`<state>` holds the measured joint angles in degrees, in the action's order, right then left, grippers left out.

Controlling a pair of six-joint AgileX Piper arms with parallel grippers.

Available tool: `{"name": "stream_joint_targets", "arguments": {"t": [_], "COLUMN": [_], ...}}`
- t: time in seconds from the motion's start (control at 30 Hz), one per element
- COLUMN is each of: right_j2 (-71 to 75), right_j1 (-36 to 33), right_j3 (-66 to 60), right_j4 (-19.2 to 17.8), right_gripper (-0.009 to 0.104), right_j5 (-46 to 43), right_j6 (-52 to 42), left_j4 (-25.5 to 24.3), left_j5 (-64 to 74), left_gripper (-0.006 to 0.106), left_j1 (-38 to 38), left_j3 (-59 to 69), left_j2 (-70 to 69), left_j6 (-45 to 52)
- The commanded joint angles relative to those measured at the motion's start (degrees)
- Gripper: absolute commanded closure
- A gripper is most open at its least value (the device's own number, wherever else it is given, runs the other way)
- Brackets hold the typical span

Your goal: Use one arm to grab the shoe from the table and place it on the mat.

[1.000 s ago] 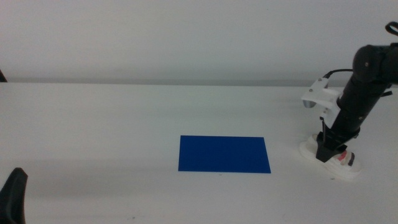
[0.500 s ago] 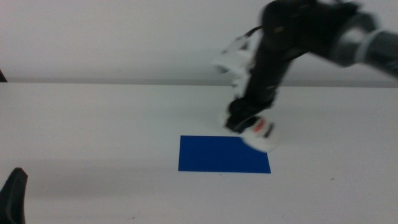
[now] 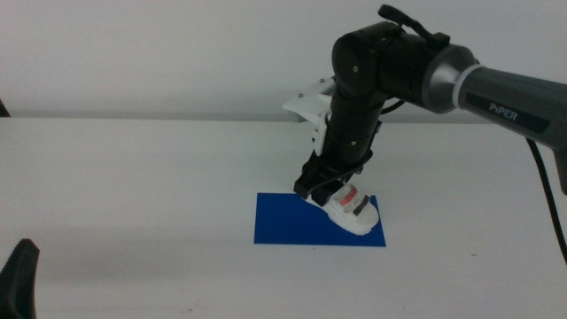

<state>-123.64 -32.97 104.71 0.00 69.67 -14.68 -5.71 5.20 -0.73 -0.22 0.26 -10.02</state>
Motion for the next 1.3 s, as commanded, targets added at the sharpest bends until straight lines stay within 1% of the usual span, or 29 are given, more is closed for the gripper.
{"name": "stream_joint_targets", "arguments": {"t": [0.0,0.23,0.57,0.63,0.97,1.1,1.27], "right_j2": [-0.16,-1.68,-2.36,-2.36,-2.36,-2.36,-2.36], "right_j1": [0.97,1.68,2.03,2.03,2.03,2.03,2.03], "right_j3": [0.49,0.49,0.49,0.49,0.49,0.49,0.49], "right_j4": [0.00,-0.86,-0.87,0.42,4.43,4.69,3.66], "right_gripper": [0.097,0.097,0.097,0.097,0.097,0.097,0.097], "right_j5": [5.65,4.11,5.22,5.84,5.84,5.84,5.58], "right_j6": [0.57,0.32,1.40,4.99,30.56,40.79,45.80], "left_j4": [0.12,0.12,0.12,0.12,0.12,0.12,0.12], "left_j5": [-0.66,-0.66,-0.66,-0.66,-0.66,-0.66,-0.66], "left_gripper": [0.007,0.007,0.007,0.007,0.007,0.007,0.007], "left_j1": [0.14,0.14,0.14,0.14,0.14,0.14,0.14], "left_j3": [2.44,2.44,2.44,2.44,2.44,2.44,2.44], "left_j2": [-2.35,-2.35,-2.35,-2.35,-2.35,-2.35,-2.35], "left_j6": [-0.33,-0.33,-0.33,-0.33,-0.33,-0.33,-0.33]}}
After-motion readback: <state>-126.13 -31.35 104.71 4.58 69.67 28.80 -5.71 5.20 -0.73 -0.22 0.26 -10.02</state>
